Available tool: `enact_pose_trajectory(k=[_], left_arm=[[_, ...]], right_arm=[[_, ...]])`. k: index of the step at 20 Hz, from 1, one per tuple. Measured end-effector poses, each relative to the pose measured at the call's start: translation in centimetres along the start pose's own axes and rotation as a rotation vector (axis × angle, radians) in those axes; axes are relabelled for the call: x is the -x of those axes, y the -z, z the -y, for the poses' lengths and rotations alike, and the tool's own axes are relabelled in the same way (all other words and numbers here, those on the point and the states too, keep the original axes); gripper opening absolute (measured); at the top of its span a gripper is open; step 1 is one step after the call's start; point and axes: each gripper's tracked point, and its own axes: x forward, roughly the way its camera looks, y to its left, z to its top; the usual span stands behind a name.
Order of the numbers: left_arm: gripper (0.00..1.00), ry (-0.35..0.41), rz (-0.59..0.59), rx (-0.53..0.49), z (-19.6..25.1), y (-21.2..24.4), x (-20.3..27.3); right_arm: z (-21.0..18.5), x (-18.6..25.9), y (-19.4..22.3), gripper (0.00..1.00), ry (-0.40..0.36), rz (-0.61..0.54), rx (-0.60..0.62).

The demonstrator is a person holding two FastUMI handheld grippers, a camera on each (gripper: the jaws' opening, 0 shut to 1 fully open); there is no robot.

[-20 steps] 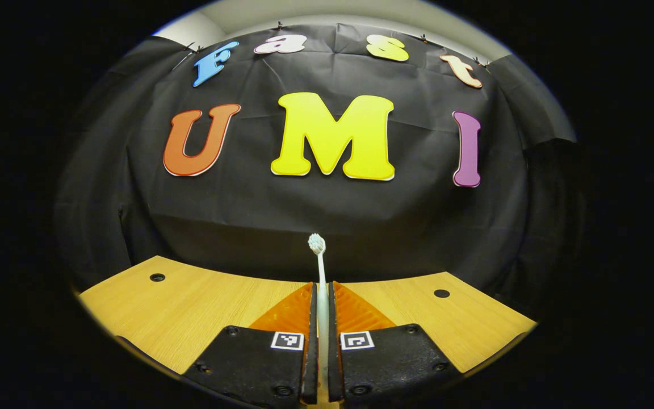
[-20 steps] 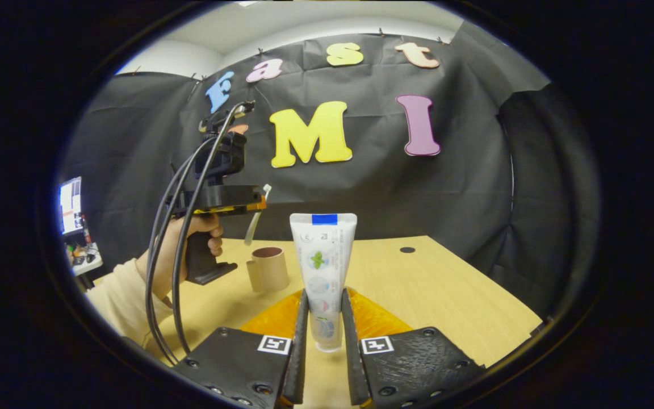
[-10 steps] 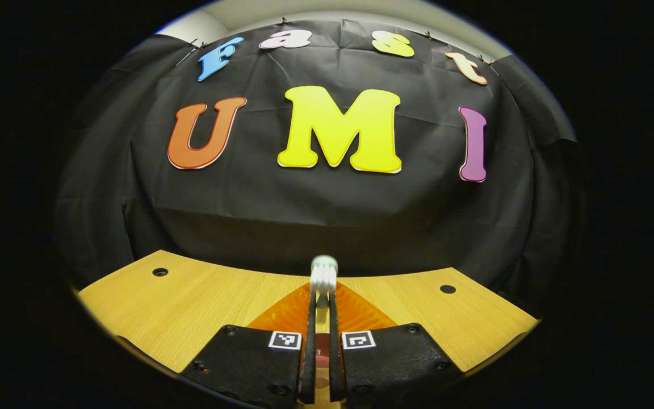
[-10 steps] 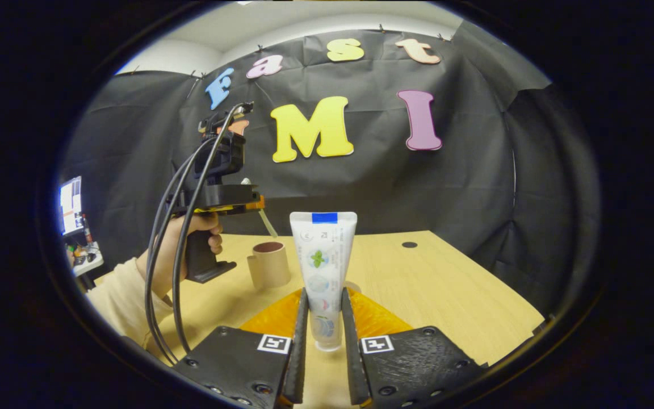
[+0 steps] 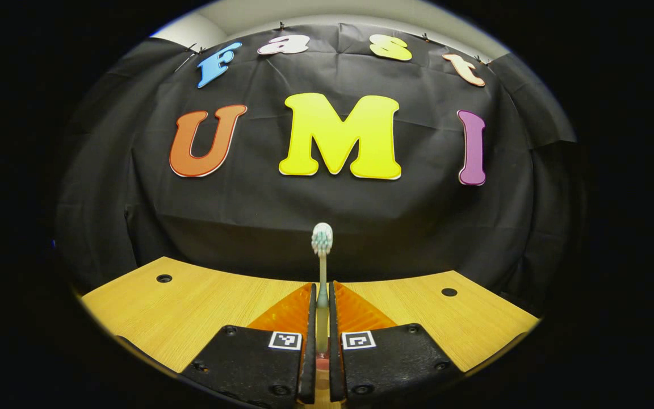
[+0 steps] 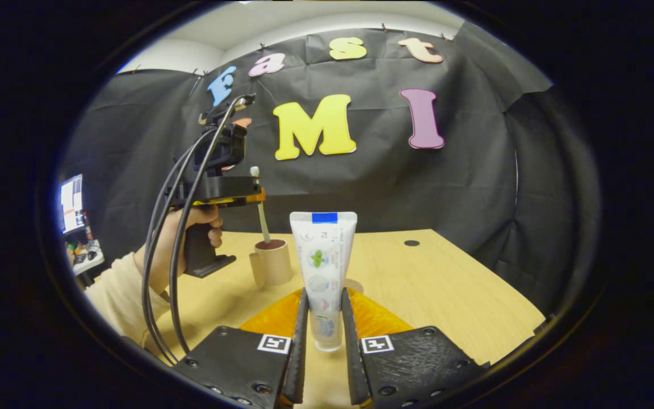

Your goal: Put the toothbrush and toothpaste on the desktop into the cup, then pick up the cup and place it on the coaster on the desktop.

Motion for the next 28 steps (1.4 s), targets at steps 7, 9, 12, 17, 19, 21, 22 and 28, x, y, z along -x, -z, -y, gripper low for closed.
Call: enact_pose_trajectory(k=[7, 9, 12, 17, 19, 21, 22, 28], left_arm=[[0.53, 0.027, -0.035, 0.022, 0.4, 1.0, 0.3], [0.95, 0.003, -0.065, 0.005, 0.0, 1.7, 0.6], [0.94, -0.007, -0.082, -0.016, -0.5, 2.0, 1.1], [0.97, -0.024, -0.029, -0.015, -2.2, 0.3, 3.4], [0.96, -0.041, 0.010, -0.012, -3.4, -0.7, 5.1], [0.96, -0.051, 0.044, -0.009, -4.8, -1.1, 6.8], [0.96, -0.061, 0.053, -0.006, -5.6, -1.1, 7.7], [0.96, -0.106, 0.085, 0.019, -9.2, -0.2, 12.2]], right_arm=[[-0.1, 0.1, 0.0, 0.29, -0.003, -0.002, 0.006], [-0.2, 0.1, -0.1, 0.30, -0.006, -0.001, 0.007], [-0.5, -0.5, -0.8, 0.30, -0.014, 0.003, 0.000], [-2.2, -3.4, -4.7, 0.30, -0.044, 0.031, 0.025], [-3.8, -5.4, -6.9, 0.32, -0.084, 0.043, 0.023], [-5.6, -7.8, -9.2, 0.32, -0.118, 0.054, 0.030], [-6.4, -9.1, -10.3, 0.30, -0.120, 0.069, 0.044], [-11.2, -18.0, -13.6, 0.32, -0.119, 0.104, 0.025]])
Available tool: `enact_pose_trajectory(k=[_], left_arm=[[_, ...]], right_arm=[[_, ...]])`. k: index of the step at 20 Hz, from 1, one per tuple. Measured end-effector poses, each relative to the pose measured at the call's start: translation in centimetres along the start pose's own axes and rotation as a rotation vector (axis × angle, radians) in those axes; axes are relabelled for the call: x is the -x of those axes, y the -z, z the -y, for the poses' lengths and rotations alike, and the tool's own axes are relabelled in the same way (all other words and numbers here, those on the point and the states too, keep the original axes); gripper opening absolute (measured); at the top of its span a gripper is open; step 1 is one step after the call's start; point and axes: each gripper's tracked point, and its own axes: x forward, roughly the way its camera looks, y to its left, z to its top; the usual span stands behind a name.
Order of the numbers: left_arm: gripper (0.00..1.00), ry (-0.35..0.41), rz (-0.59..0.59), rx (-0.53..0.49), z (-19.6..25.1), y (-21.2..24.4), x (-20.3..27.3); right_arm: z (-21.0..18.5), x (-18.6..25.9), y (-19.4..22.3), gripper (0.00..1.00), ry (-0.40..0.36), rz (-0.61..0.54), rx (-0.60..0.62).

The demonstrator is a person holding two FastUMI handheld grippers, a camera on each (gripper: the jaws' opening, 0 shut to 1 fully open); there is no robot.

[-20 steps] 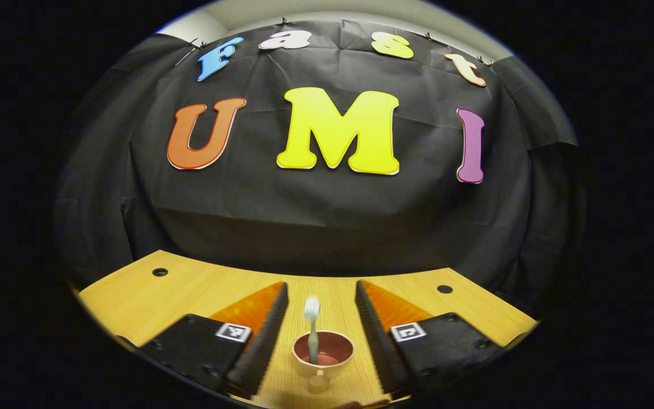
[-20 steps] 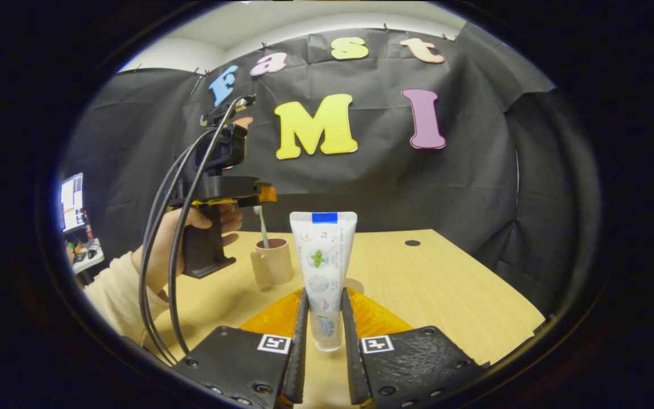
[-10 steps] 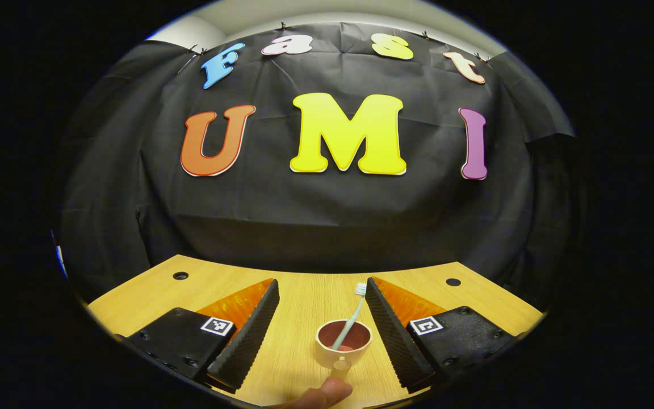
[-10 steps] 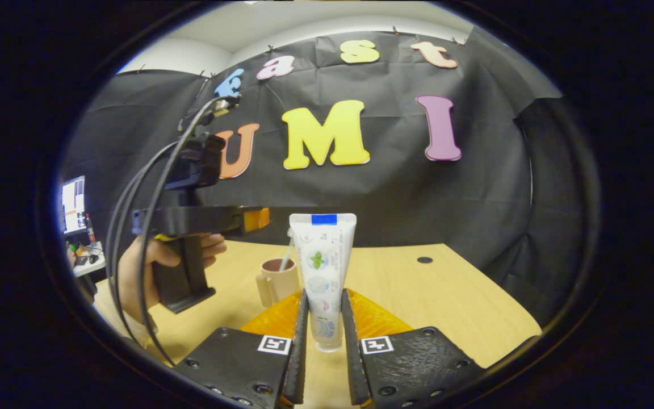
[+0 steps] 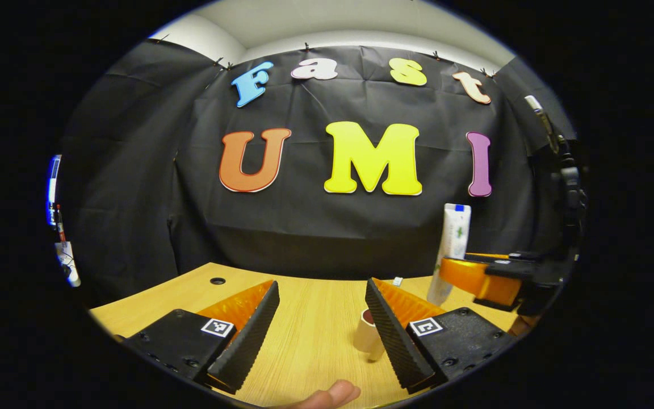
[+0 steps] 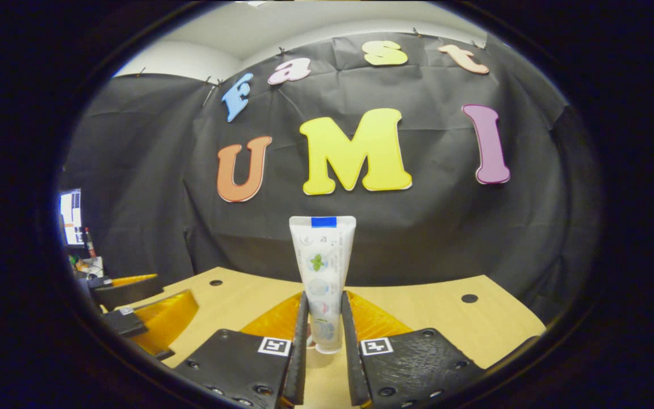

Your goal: Put the toothbrush and toothpaste on the desktop into the cup, then pick up the cup and place it on the coaster on the desktop.

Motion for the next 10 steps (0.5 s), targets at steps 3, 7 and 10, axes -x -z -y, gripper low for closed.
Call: enact_pose_trajectory(k=[3, 7, 10], left_arm=[[0.97, 0.001, -0.015, 0.016, -1.1, 0.7, 1.2], [0.97, -0.015, -0.017, 0.019, -3.0, 1.1, 1.6], [0.97, -0.005, -0.055, 0.030, -3.1, 2.3, 1.5]], right_arm=[[-1.5, -2.9, 0.6, 0.30, 0.000, -0.019, 0.003], [-2.8, -4.1, 1.5, 0.30, -0.007, -0.029, 0.013], [-3.2, -4.5, 1.6, 0.28, -0.008, -0.028, 0.005]])
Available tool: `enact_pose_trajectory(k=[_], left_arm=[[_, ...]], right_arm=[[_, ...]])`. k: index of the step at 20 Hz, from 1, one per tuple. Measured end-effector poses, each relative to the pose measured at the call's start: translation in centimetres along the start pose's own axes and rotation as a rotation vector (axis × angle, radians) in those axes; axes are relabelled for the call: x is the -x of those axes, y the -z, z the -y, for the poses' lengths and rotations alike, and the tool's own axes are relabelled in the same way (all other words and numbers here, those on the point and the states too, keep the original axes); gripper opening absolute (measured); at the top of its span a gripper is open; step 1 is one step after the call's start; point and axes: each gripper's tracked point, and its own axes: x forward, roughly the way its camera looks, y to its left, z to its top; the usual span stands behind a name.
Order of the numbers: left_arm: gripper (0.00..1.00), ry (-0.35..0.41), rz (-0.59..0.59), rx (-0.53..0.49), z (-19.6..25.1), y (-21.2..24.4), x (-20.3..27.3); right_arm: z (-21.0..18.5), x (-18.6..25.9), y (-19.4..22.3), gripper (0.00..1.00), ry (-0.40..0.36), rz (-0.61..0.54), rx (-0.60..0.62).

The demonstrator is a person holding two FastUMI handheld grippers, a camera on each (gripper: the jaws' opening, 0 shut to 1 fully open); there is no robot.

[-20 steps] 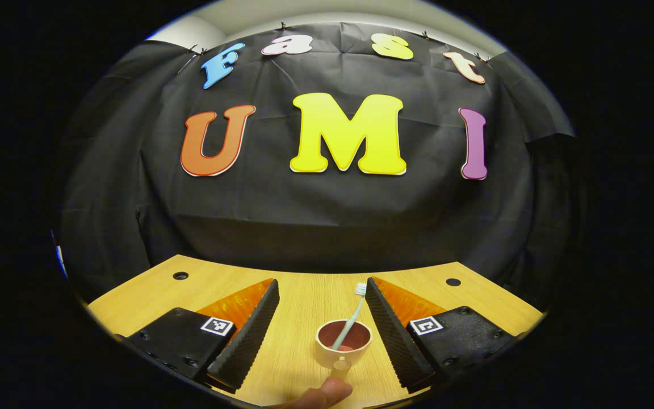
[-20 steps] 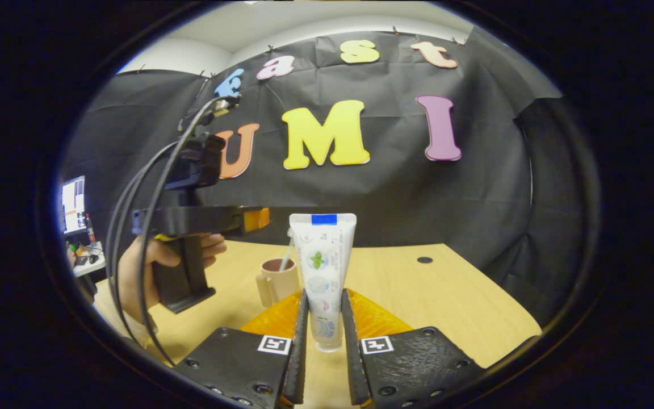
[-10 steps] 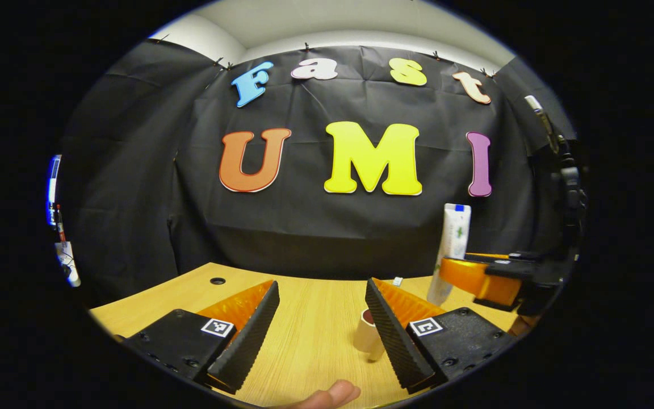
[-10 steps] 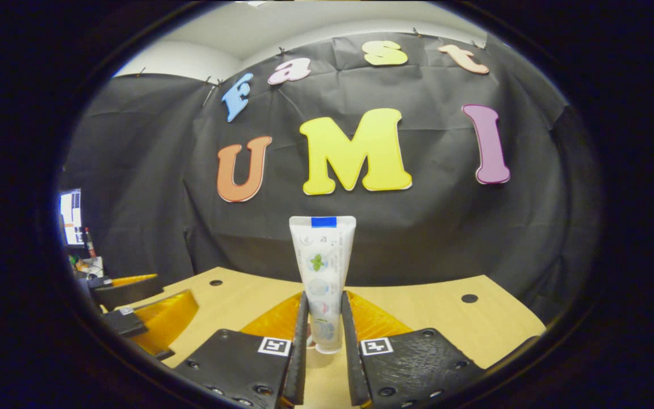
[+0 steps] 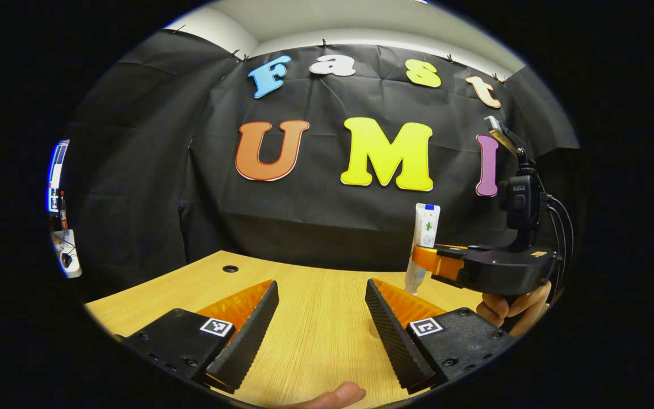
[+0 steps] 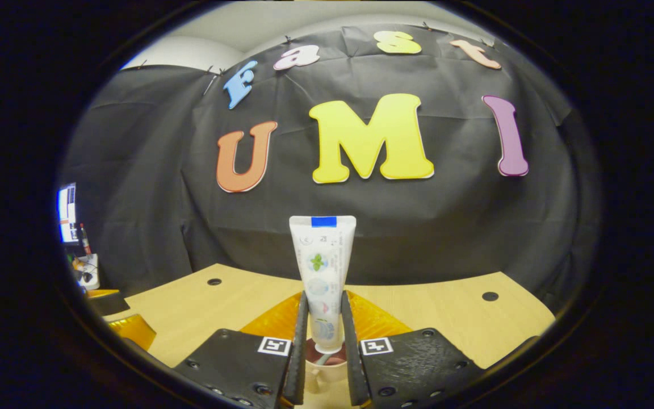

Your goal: Put the toothbrush and toothpaste on the desktop into the cup, then pick up the cup and place it on the coaster on the desktop.

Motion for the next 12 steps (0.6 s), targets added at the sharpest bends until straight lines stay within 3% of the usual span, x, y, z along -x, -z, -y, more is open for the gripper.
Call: enact_pose_trajectory(k=[3, 6, 12], left_arm=[[0.97, 0.007, -0.024, 0.018, 0.2, 0.7, -0.2], [0.97, 0.017, -0.046, 0.021, 0.9, 1.2, -0.5], [0.97, 0.052, -0.089, 0.008, 3.1, 2.1, -0.7]], right_arm=[[-0.5, 0.6, -0.6, 0.38, -0.024, 0.017, -0.001], [-0.2, 1.6, -1.9, 0.62, -0.018, 0.048, 0.012], [1.2, 3.9, -3.2, 0.86, -0.006, 0.062, 0.028]])
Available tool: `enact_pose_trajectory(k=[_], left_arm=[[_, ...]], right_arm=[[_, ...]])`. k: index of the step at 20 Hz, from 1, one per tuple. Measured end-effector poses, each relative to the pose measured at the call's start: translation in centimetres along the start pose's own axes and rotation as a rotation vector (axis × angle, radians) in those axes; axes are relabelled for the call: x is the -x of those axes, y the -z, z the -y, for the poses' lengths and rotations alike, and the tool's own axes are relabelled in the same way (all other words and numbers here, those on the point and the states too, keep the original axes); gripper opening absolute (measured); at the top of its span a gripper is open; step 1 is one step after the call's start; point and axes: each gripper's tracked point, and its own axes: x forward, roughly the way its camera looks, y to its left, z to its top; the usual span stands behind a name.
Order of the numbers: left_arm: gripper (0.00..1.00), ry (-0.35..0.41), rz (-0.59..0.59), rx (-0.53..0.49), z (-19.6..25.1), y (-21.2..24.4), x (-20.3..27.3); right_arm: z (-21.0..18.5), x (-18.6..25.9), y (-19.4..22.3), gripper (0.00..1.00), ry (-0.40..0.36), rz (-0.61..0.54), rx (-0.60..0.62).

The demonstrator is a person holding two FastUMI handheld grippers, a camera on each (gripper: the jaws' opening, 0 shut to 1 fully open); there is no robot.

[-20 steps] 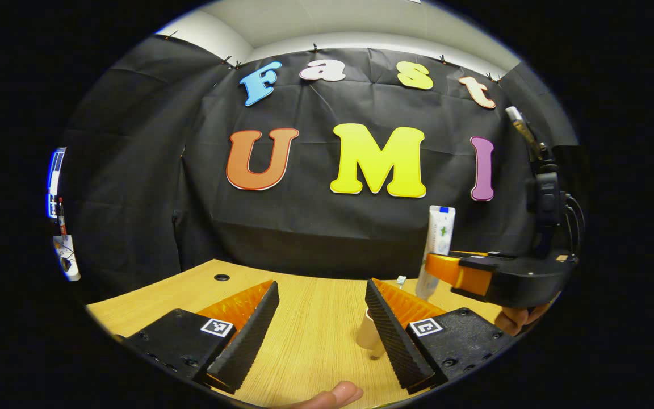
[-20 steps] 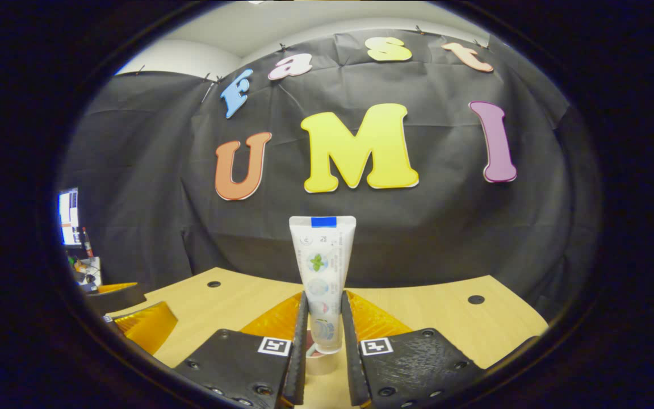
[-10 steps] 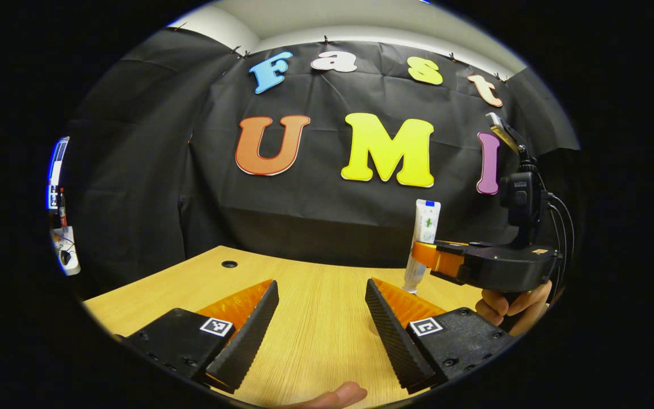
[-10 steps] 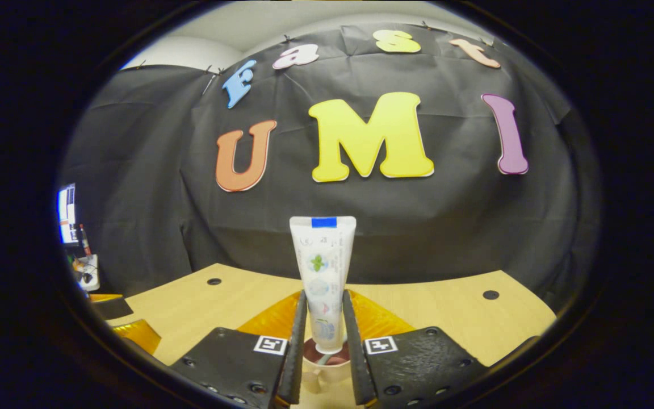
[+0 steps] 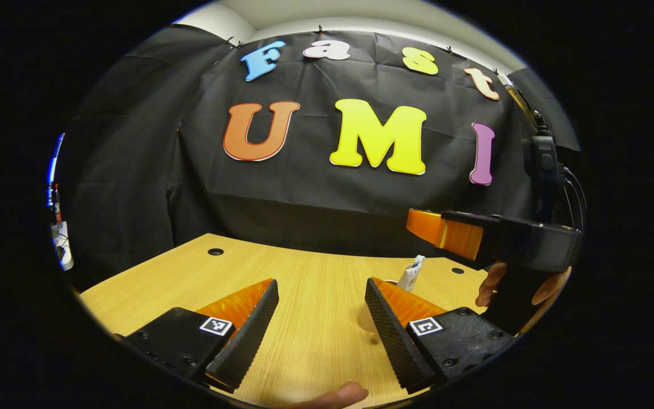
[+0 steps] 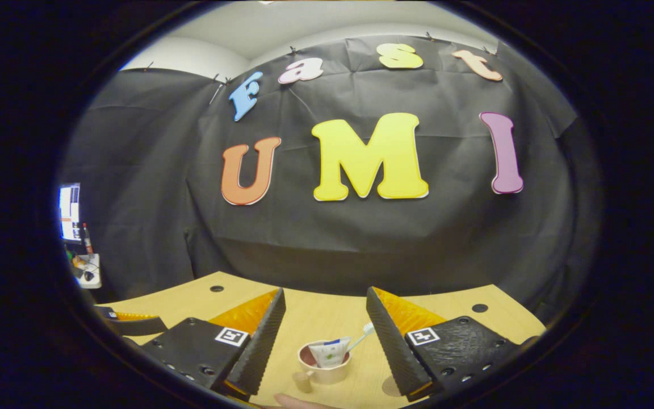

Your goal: Put the toothbrush and toothpaste on the desktop into the cup, then pick up the cup and place it on the coaster on the desktop.

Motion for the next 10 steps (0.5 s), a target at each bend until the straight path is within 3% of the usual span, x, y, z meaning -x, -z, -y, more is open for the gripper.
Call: enact_pose_trajectory(k=[4, 7, 10], left_arm=[[0.97, 0.050, -0.044, -0.049, 2.2, 0.5, -0.7], [1.00, 0.062, -0.091, -0.125, 3.0, 0.7, -1.3], [0.97, 0.086, -0.120, -0.182, 4.6, 0.5, -2.1]], right_arm=[[1.5, 2.3, -0.5, 0.93, 0.007, 0.006, 0.003], [2.9, 4.7, 0.0, 0.93, 0.018, 0.008, 0.003], [4.4, 7.6, 1.0, 0.94, 0.028, 0.014, 0.035]])
